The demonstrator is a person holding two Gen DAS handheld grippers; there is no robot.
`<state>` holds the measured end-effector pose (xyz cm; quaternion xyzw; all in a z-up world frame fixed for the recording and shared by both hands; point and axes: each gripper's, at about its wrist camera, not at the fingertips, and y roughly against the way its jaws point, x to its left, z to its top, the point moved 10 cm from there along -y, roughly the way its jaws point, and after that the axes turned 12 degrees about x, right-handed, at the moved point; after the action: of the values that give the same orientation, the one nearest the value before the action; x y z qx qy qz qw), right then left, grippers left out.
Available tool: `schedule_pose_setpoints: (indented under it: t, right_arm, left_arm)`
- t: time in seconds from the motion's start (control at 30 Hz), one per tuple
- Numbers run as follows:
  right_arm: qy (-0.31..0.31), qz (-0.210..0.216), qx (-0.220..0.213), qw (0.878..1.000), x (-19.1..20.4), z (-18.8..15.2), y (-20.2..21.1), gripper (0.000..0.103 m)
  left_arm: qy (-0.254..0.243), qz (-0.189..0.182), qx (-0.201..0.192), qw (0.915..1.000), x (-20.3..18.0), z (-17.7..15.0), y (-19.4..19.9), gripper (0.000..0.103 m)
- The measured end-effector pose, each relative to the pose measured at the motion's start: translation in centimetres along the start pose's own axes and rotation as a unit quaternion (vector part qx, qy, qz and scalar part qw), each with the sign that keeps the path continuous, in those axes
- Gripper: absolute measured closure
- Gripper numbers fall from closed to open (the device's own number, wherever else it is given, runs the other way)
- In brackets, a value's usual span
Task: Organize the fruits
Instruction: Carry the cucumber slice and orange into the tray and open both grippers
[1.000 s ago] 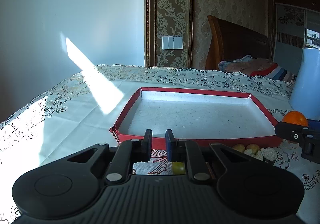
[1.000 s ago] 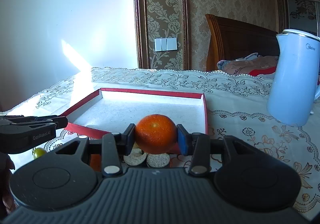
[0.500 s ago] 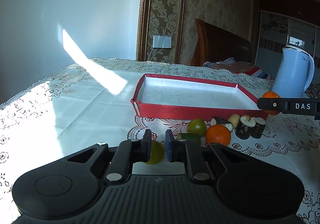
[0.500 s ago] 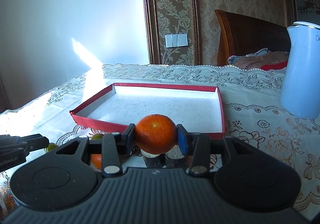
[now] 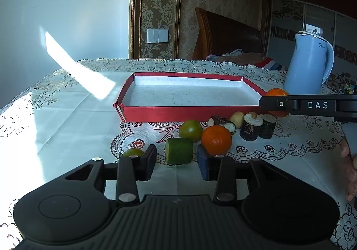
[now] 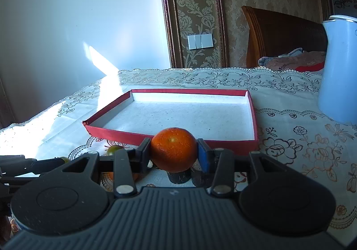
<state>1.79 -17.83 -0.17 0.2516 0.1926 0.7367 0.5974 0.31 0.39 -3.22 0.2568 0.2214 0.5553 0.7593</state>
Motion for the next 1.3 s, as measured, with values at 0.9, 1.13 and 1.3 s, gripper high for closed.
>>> schedule_pose_setpoints:
  t: [0.9,1.13,1.3]
  right_arm:
    - [-0.012,0.017,0.005,1.0,-0.7,-0.4,-0.1,0.062]
    - [-0.016,0.019,0.007,1.0,-0.9,-0.5,-0.1,0.062]
    - [-0.018,0.02,0.006,1.0,-0.8,-0.6,0.0,0.062]
  left_arm:
    - [-0.04,0.029,0.011,0.9987,-2.1,0.8,-3.0,0.049]
    - [0.014,0.009,0.035,0.9992,-0.4,0.5,-3.7,0.062]
    - [0.004,0.017,0.039,0.9991,-0.8,0.5,-3.9,0.069]
